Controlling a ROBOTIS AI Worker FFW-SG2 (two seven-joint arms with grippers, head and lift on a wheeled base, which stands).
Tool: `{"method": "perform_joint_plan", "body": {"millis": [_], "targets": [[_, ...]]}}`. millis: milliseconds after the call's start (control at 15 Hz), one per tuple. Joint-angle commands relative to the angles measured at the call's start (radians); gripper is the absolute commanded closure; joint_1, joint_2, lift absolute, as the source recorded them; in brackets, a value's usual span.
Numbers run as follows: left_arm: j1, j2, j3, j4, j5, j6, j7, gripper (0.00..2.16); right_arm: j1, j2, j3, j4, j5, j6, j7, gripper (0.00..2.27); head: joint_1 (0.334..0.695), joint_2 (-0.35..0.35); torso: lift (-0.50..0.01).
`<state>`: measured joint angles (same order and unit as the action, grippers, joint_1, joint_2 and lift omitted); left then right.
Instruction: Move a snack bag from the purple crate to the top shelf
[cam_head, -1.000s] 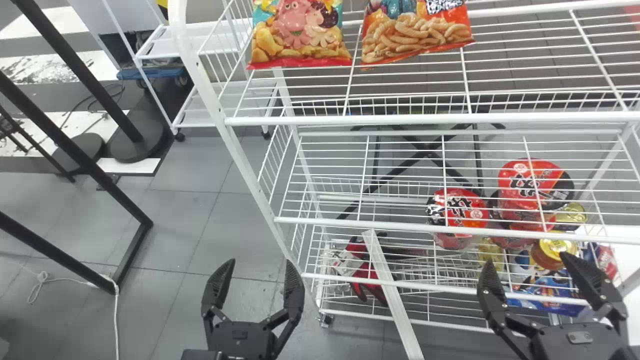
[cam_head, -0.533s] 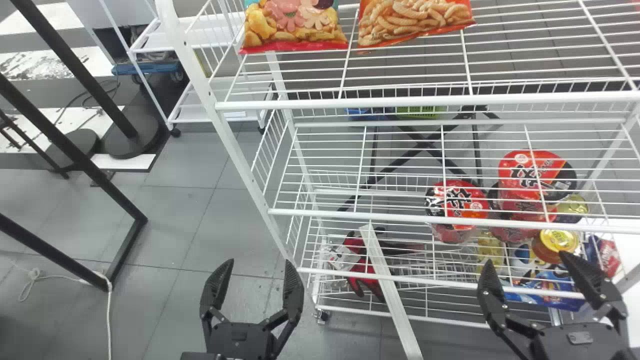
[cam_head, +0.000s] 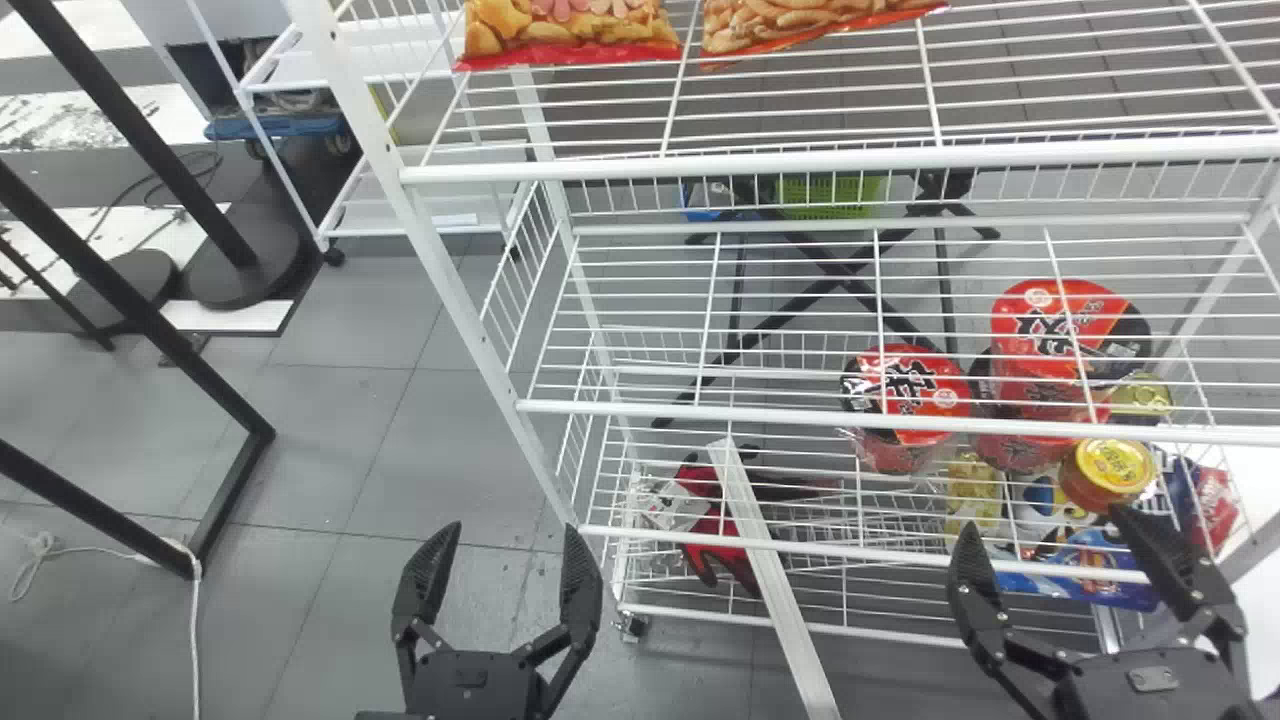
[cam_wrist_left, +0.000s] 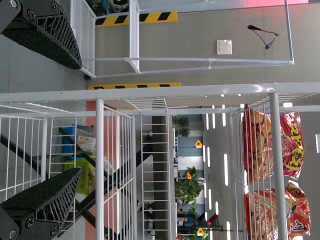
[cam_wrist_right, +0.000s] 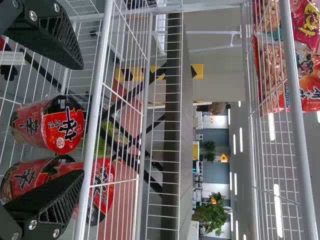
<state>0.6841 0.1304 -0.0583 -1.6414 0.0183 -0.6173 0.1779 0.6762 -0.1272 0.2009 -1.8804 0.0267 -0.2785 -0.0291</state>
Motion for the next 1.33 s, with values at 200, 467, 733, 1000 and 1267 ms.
{"method": "perform_joint_plan", "body": {"millis": [200, 467, 733, 1000, 1267], "targets": [[-0.001, 0.002, 0.000, 0.000, 0.000, 0.000, 0.000, 0.08, -0.001, 0.001, 0.000, -0.002, 0.006, 0.005, 0.000, 0.07, 0.695, 0.204, -0.328], [-0.005, 0.002, 0.002, 0.002, 0.000, 0.000, -0.001, 0.08, -0.003, 0.001, 0.002, 0.000, 0.009, 0.005, 0.000, 0.07, 0.695, 0.206, -0.344], [-0.005, 0.002, 0.002, 0.003, 0.000, 0.000, -0.001, 0.08, -0.006, 0.001, 0.002, 0.004, 0.009, 0.005, 0.000, 0.07, 0.695, 0.207, -0.360], [-0.006, 0.000, 0.002, 0.006, 0.000, 0.000, -0.001, 0.08, -0.009, 0.001, 0.002, 0.011, 0.007, 0.008, 0.000, 0.07, 0.695, 0.207, -0.376], [-0.009, 0.000, 0.002, 0.011, 0.000, 0.000, -0.001, 0.08, -0.015, 0.001, 0.002, 0.018, 0.006, 0.011, 0.000, 0.07, 0.695, 0.206, -0.391]]}}
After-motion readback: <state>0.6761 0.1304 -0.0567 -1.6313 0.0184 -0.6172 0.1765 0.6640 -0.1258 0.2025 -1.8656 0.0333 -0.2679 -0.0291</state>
